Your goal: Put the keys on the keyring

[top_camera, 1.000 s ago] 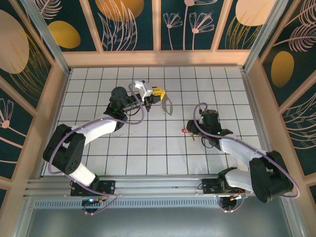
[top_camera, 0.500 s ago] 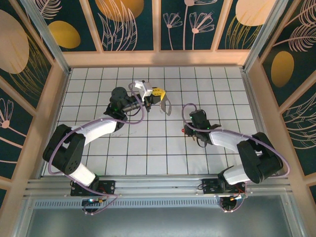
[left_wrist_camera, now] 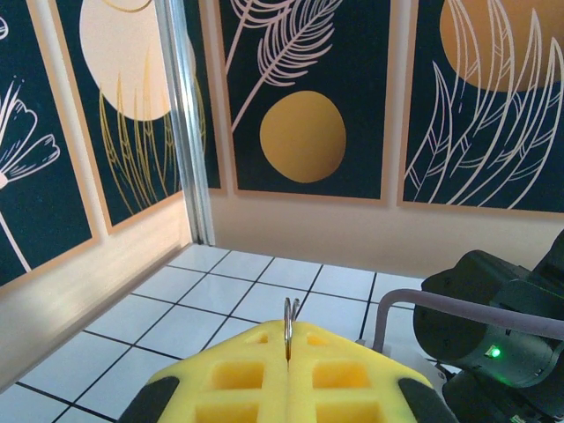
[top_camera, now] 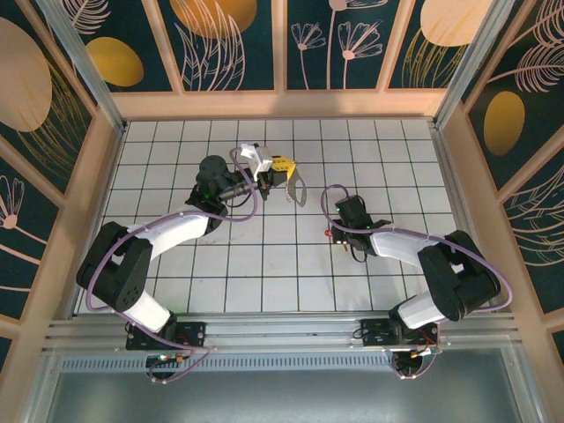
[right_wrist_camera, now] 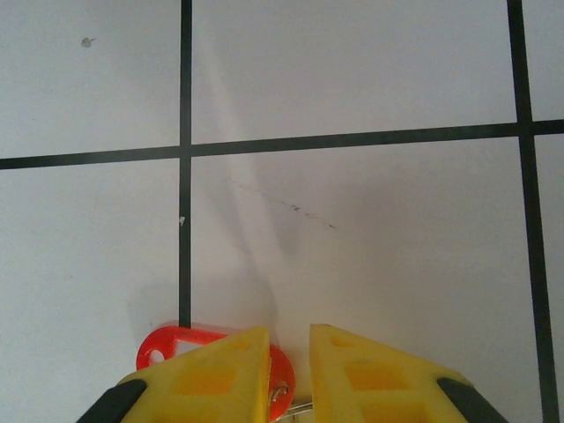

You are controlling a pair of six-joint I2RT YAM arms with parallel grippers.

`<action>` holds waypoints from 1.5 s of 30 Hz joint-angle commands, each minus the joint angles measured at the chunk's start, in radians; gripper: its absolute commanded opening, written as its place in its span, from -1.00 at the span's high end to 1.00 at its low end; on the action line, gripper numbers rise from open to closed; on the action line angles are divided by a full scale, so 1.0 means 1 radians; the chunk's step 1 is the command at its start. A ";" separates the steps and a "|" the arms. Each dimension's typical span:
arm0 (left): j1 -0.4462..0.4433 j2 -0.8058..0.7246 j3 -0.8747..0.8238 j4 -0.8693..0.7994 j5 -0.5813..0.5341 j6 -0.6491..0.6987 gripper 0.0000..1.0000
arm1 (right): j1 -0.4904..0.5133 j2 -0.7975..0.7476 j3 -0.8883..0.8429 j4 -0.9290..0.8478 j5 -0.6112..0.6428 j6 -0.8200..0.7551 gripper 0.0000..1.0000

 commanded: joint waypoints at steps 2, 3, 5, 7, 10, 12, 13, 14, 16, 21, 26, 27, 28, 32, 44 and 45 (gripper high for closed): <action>-0.009 -0.010 0.026 0.027 -0.002 -0.019 1.00 | 0.011 -0.006 0.009 -0.028 0.019 -0.010 0.62; -0.009 -0.010 0.027 0.028 0.000 -0.018 1.00 | 0.011 -0.006 0.008 -0.026 0.016 -0.012 0.62; -0.009 -0.011 0.026 0.028 -0.002 -0.020 1.00 | 0.011 -0.006 0.008 -0.025 0.011 -0.013 0.62; -0.010 -0.011 0.025 0.028 -0.002 -0.019 1.00 | 0.012 -0.008 0.005 -0.024 0.005 -0.017 0.60; -0.010 -0.012 0.025 0.029 -0.003 -0.020 1.00 | 0.016 -0.015 0.001 -0.025 -0.003 -0.019 0.59; -0.010 -0.011 0.026 0.029 -0.002 -0.020 1.00 | 0.018 -0.021 -0.003 -0.027 -0.003 -0.018 0.56; -0.012 -0.011 0.027 0.029 0.000 -0.021 1.00 | 0.020 -0.027 -0.007 -0.028 -0.003 -0.017 0.55; -0.012 -0.011 0.027 0.029 0.000 -0.022 1.00 | 0.021 -0.031 -0.010 -0.028 -0.003 -0.015 0.54; -0.013 -0.010 0.027 0.029 0.002 -0.021 1.00 | 0.021 -0.039 -0.015 -0.028 -0.004 -0.012 0.53; -0.015 -0.008 0.028 0.029 0.002 -0.022 1.00 | 0.021 -0.048 -0.023 -0.026 -0.010 -0.011 0.52; -0.018 -0.010 0.028 0.029 0.002 -0.022 1.00 | 0.021 -0.040 -0.024 -0.028 -0.016 -0.009 0.52; -0.018 -0.010 0.028 0.029 0.002 -0.023 1.00 | 0.021 -0.039 -0.025 -0.029 -0.016 -0.009 0.52; -0.018 -0.010 0.027 0.029 0.002 -0.022 1.00 | 0.021 -0.037 -0.024 -0.029 -0.016 -0.008 0.52; -0.018 -0.011 0.030 0.029 0.001 -0.022 1.00 | 0.021 -0.035 -0.025 -0.028 -0.012 -0.006 0.53; -0.020 -0.008 0.030 0.029 0.003 -0.022 1.00 | 0.021 -0.011 -0.018 -0.029 -0.018 -0.007 0.59; -0.019 -0.008 0.030 0.029 0.003 -0.022 1.00 | 0.021 -0.010 -0.018 -0.029 -0.018 -0.005 0.60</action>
